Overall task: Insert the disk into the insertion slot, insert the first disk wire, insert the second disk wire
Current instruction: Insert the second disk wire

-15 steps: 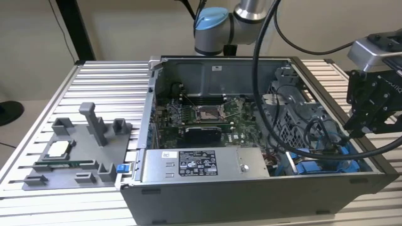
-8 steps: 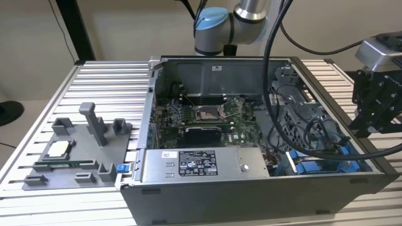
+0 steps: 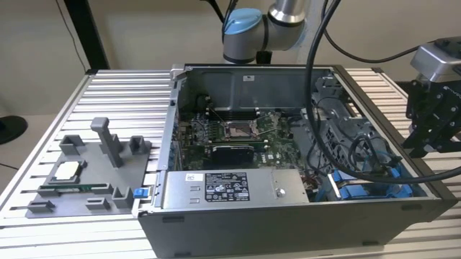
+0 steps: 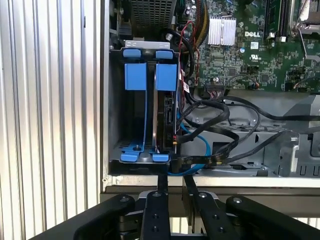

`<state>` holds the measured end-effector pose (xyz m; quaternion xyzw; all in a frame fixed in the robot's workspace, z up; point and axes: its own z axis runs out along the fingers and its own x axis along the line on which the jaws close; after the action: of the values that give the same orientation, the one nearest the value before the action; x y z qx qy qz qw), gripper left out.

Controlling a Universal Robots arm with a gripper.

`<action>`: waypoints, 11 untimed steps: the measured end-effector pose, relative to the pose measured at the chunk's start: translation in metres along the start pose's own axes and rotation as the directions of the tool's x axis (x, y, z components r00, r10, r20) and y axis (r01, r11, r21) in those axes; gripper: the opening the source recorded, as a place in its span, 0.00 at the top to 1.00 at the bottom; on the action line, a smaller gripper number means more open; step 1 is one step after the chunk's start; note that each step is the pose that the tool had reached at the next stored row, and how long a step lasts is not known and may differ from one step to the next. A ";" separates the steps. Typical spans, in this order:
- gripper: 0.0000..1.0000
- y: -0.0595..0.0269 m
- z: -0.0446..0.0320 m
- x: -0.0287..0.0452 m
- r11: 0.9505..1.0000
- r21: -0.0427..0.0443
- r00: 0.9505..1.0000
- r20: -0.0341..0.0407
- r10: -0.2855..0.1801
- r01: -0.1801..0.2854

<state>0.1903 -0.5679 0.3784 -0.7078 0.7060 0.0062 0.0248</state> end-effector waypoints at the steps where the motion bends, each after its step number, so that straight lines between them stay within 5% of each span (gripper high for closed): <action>1: 0.00 0.0000 0.0000 0.0000 1.000 0.000 1.000 0.000 0.000 0.000; 7: 0.00 -0.0003 0.0000 0.0000 1.000 -0.003 1.000 0.000 0.000 0.000; 11: 0.00 -0.0002 -0.0001 0.0000 0.999 -0.036 1.000 0.000 0.002 -0.002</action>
<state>0.1906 -0.5679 0.3785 -0.7075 0.7063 0.0190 0.0119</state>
